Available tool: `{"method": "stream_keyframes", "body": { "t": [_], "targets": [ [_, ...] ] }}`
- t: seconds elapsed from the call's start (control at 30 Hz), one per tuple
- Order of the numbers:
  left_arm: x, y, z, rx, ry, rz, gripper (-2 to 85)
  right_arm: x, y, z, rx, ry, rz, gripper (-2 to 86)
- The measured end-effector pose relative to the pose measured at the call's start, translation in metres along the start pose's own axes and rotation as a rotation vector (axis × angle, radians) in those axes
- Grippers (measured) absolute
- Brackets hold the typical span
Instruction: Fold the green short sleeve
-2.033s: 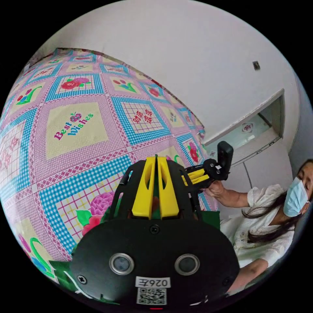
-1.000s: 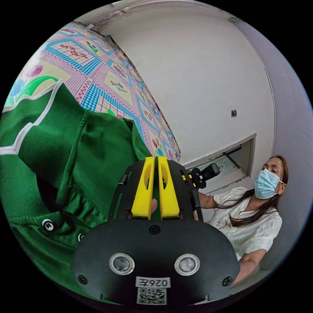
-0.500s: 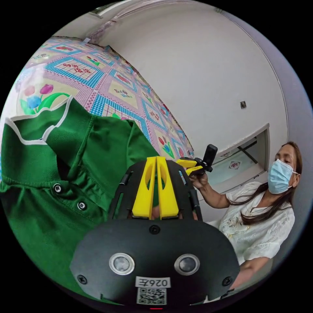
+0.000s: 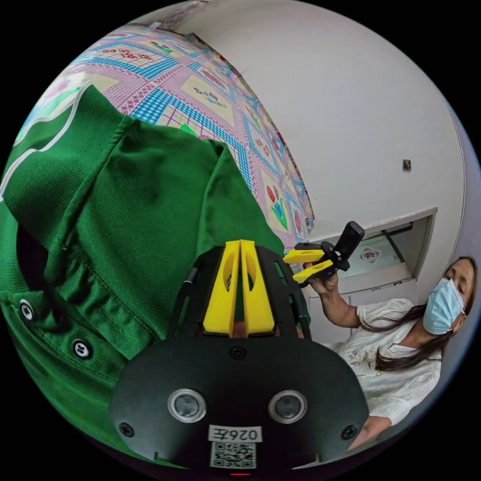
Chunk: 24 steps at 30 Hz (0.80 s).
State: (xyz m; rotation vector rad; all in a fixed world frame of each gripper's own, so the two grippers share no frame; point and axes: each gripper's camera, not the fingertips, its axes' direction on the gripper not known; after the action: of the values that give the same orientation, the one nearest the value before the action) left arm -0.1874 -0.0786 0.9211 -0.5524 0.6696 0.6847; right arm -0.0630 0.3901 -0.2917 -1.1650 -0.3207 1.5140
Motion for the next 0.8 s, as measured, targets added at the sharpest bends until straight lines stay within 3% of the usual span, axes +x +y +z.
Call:
{"method": "stream_keyframes", "body": {
  "t": [0.07, 0.23, 0.43, 0.57, 0.63, 0.8],
  "targets": [
    [0.010, 0.009, -0.003, 0.016, -0.005, -0.006, -1.0, 0.015, -0.002, 0.023, -0.125, 0.036, 0.021, 3.4],
    [0.060, 0.056, -0.043, 0.190, -0.104, 0.090, -0.9, 0.013, 0.012, -0.013, 0.065, 0.041, 0.025, 3.1],
    [0.107, 0.184, -0.121, 0.427, -0.513, -0.043, 3.8, -0.016, -0.030, 0.005, 0.081, -0.016, -0.109, 4.0],
    [0.120, 0.279, -0.161, 0.497, -0.818, -0.241, 15.8, -0.047, -0.089, 0.069, 0.016, -0.063, -0.244, 4.6],
    [0.120, 0.307, -0.169, 0.473, -0.908, -0.305, 17.6, -0.062, -0.119, 0.105, -0.014, -0.074, -0.286, 4.8],
    [0.111, 0.345, -0.173, 0.436, -0.858, -0.355, 22.4, -0.087, -0.215, 0.233, -0.168, -0.199, -0.282, 6.6]
  ]
}}
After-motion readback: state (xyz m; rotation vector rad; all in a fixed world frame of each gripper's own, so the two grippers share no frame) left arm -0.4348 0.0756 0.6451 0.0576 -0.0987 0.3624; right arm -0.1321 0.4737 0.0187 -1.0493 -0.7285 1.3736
